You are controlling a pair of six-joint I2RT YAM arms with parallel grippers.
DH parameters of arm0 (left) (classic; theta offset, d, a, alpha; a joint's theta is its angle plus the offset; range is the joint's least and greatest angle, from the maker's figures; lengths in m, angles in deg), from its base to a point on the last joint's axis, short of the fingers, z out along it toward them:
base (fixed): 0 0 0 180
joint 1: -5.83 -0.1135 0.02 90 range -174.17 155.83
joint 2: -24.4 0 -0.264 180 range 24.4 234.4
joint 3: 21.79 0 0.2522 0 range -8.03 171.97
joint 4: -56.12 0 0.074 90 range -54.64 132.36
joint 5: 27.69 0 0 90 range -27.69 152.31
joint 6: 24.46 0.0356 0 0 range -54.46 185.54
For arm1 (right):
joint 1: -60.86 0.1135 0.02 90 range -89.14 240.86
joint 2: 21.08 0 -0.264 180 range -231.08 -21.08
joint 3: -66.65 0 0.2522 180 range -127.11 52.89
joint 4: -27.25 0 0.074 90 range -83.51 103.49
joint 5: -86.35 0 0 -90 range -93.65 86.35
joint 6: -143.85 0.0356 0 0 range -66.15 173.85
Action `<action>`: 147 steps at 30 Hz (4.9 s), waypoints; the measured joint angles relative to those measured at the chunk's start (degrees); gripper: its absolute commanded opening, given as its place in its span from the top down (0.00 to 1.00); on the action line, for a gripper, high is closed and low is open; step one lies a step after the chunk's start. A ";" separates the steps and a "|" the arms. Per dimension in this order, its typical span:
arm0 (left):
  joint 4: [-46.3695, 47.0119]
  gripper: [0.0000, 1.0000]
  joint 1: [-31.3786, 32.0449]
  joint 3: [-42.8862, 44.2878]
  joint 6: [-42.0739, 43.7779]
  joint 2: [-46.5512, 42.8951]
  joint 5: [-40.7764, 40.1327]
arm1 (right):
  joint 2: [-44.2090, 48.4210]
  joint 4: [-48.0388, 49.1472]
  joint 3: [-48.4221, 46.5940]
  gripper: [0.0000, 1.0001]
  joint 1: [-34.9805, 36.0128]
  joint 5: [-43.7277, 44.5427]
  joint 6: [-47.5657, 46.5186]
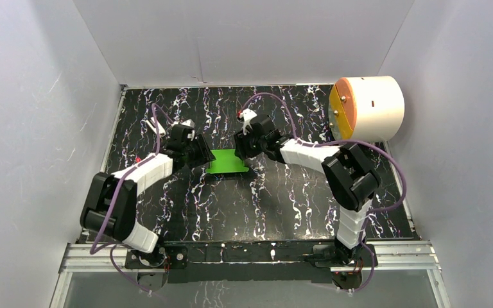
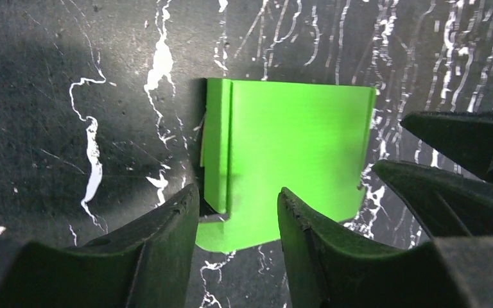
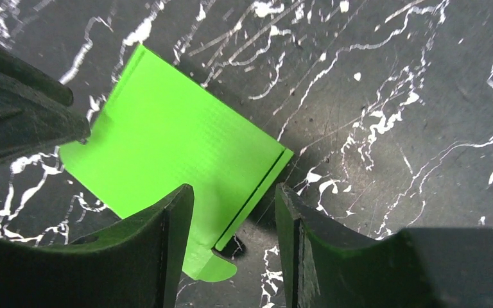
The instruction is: Fold the paper box
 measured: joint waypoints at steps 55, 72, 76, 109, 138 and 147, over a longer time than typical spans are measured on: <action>-4.63 0.69 -0.02 -0.11 4.76 6.32 15.96 | 0.79 0.42 6.05 0.19 8.85 -11.17 -32.50; -4.39 0.70 -0.31 -0.07 5.09 6.75 15.87 | -1.51 3.54 5.97 0.23 10.99 -5.14 -35.04; -4.39 0.71 -0.42 0.22 5.14 7.08 15.91 | -2.19 4.59 5.97 0.27 11.87 -2.19 -36.37; -4.09 0.65 -0.81 1.57 6.16 8.61 17.11 | -2.95 12.66 9.29 0.62 16.57 12.55 -38.77; -15.19 0.41 -0.42 23.39 15.23 16.44 8.28 | 10.97 1.29 13.75 0.01 5.38 4.76 -22.12; -19.45 0.40 -0.46 33.64 22.86 28.17 8.33 | 11.80 5.40 17.29 0.02 4.63 1.05 -25.81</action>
